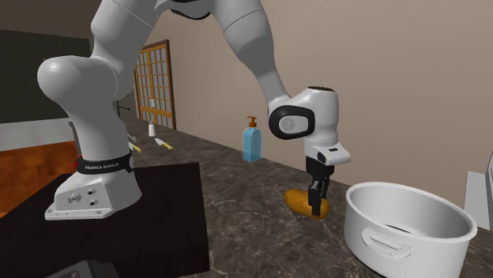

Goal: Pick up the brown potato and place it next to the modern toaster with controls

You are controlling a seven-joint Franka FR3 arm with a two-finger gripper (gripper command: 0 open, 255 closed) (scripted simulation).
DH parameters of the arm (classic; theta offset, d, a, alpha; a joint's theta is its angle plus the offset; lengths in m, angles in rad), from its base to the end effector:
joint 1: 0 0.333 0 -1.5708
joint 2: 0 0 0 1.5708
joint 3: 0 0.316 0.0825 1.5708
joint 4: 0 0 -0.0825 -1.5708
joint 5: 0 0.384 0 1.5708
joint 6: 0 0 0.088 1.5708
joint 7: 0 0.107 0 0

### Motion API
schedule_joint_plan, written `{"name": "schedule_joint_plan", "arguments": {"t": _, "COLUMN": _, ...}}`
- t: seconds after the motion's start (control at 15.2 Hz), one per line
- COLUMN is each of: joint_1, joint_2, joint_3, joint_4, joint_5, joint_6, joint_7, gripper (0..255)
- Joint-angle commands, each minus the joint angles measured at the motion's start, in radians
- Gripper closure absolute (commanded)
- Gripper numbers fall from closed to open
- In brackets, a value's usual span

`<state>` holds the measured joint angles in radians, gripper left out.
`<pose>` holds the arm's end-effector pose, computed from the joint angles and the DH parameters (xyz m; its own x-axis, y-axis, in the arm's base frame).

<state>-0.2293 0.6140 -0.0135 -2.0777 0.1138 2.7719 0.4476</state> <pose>0.5684 -0.1460 0.1342 0.7000 -0.7122 0.0526 -0.7087 -0.7019 -0.0715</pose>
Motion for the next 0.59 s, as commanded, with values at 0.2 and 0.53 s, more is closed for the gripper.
{"name": "schedule_joint_plan", "arguments": {"t": 0.2, "joint_1": 0.001, "joint_2": -0.012, "joint_3": -0.001, "joint_4": -0.004, "joint_5": -0.001, "joint_6": -0.009, "joint_7": 0.001, "gripper": 255}}
{"name": "schedule_joint_plan", "arguments": {"t": 0.53, "joint_1": 0.006, "joint_2": -0.074, "joint_3": -0.007, "joint_4": -0.021, "joint_5": -0.006, "joint_6": -0.055, "joint_7": 0.007, "gripper": 255}}
